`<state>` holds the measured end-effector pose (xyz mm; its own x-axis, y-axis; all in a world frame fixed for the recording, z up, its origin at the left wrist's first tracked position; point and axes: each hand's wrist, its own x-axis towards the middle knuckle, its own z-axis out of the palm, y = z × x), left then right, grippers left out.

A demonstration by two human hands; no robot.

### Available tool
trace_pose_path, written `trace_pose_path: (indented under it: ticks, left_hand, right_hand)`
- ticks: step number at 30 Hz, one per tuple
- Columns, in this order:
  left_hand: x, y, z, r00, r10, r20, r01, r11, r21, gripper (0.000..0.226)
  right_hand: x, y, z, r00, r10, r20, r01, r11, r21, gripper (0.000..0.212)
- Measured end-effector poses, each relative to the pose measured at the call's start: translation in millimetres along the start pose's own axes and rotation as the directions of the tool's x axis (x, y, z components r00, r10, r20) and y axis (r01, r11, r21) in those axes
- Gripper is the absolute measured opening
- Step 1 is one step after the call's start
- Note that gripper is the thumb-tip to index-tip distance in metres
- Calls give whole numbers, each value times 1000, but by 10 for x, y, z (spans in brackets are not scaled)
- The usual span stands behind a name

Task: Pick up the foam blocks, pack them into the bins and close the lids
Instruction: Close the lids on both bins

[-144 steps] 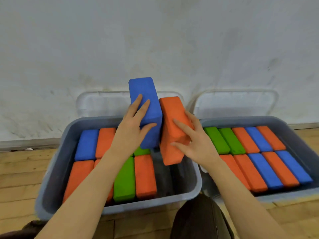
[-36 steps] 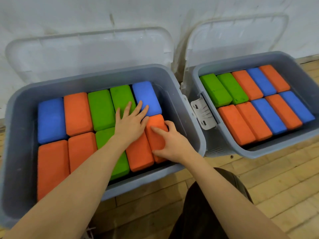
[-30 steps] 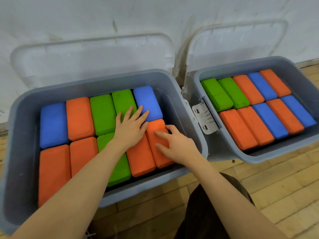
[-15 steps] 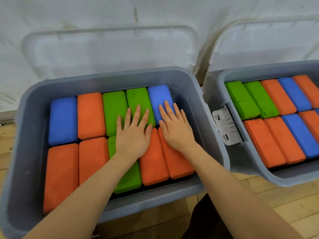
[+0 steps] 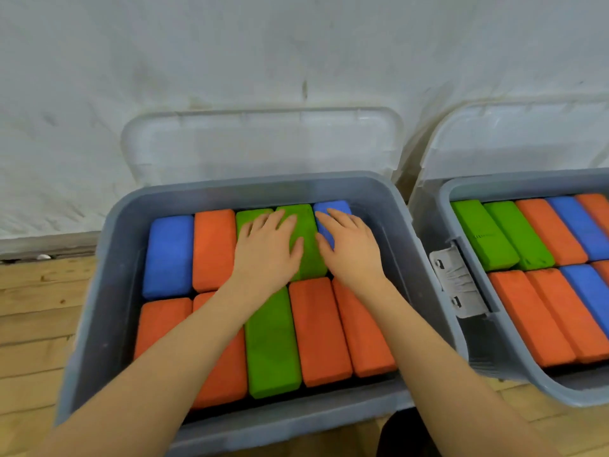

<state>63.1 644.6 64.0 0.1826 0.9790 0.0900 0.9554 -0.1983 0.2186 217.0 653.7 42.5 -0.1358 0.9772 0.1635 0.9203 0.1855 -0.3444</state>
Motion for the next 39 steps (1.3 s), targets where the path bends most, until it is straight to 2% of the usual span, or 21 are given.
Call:
trace_pose_path:
  ticks: [3,7,9,13,17,21,24,26,29,33,37,39]
  left_hand:
    - [251,-321,-338,973,-9,-230,-6,998,-68,54]
    - [597,-709,-667,919,-26,-392,4,998,-57,52]
    - [747,-953,-723,908,0,-418,-2,1000,-4,52]
    - [988,-1325,-667,910,18,-415,-7,1000,26,52]
    - [1071,-1492,-494,911,60,-408,-33,997,72,50]
    - [1109,-1468,-439,841,86,-534,-58,996,69,45]
    - [1153,-1446,-407,762,77,-643,-105,994,-5,36]
    - [1133,-1433,-357,719,85,-690,-115,993,3,30]
    - [1114,-1419,-357,681,111,-724,-130,991,30,24]
    - [1078,-1391,-434,651,95,-753,-121,992,21,22]
    - [988,-1305,-740,548,169,-819,-163,982,93,19]
    - [941,-1240,-959,505,185,-843,-171,979,112,18]
  right_hand:
    - [376,-350,-150,957,-133,-258,131,991,-25,36]
    - [847,-635,-243,890,-188,-416,176,982,-68,41]
    - [1091,-732,-207,895,-190,-402,179,982,-65,47]
    - [1442,-757,-41,938,-190,-290,154,978,-141,55]
    - [1535,-684,158,938,-193,-288,127,964,-232,54]
    - [1521,-727,193,904,-202,-377,104,958,-266,50]
    - [1472,-766,191,866,-182,-466,121,980,-159,35]
    - [1446,-777,197,861,-165,-480,126,986,-112,28]
    - [1490,-822,143,845,-194,-499,137,979,-149,28]
    - [1510,-819,56,766,-280,-579,205,959,-194,27]
    - [1427,-912,-124,635,-307,-709,218,952,-216,22]
    - [1387,-996,-300,592,-301,-747,225,953,-205,20]
